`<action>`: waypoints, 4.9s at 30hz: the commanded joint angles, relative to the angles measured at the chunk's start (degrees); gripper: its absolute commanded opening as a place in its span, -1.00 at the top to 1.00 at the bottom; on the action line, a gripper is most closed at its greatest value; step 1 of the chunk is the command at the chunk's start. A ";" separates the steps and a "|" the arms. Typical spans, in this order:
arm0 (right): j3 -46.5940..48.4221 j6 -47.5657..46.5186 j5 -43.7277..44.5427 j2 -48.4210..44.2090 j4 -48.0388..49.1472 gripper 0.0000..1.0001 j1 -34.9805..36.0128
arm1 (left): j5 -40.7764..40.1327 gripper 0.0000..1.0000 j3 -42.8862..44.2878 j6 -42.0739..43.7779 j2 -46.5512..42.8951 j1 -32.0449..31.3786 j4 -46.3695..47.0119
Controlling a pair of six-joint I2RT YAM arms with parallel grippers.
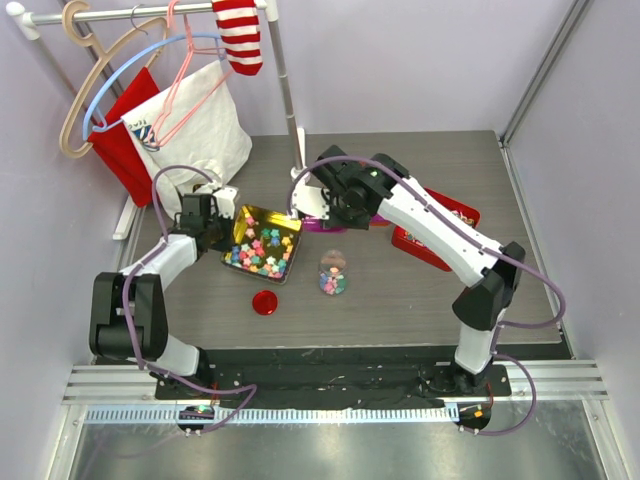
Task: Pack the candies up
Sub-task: Scoop the fake candies from the storage box.
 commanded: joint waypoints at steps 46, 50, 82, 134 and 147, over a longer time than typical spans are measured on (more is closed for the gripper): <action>-5.28 -2.87 3.09 2.98 20.82 0.99 1.40 | 19.96 0.99 -0.02 -4.77 -6.30 7.16 6.11; -4.23 -1.91 1.34 1.92 22.76 0.99 1.49 | 19.61 0.99 -0.02 -4.68 -6.22 7.16 6.02; -7.41 -3.75 5.65 -6.87 26.73 0.99 -0.62 | 16.10 1.00 0.68 -3.98 -4.72 7.16 5.23; 17.66 -20.18 16.45 24.68 9.85 0.99 14.15 | -1.58 0.99 2.17 1.21 -6.48 -0.84 2.42; 13.88 -15.36 7.14 23.45 9.49 0.99 14.59 | -0.70 1.00 2.26 1.30 -6.83 -0.84 2.15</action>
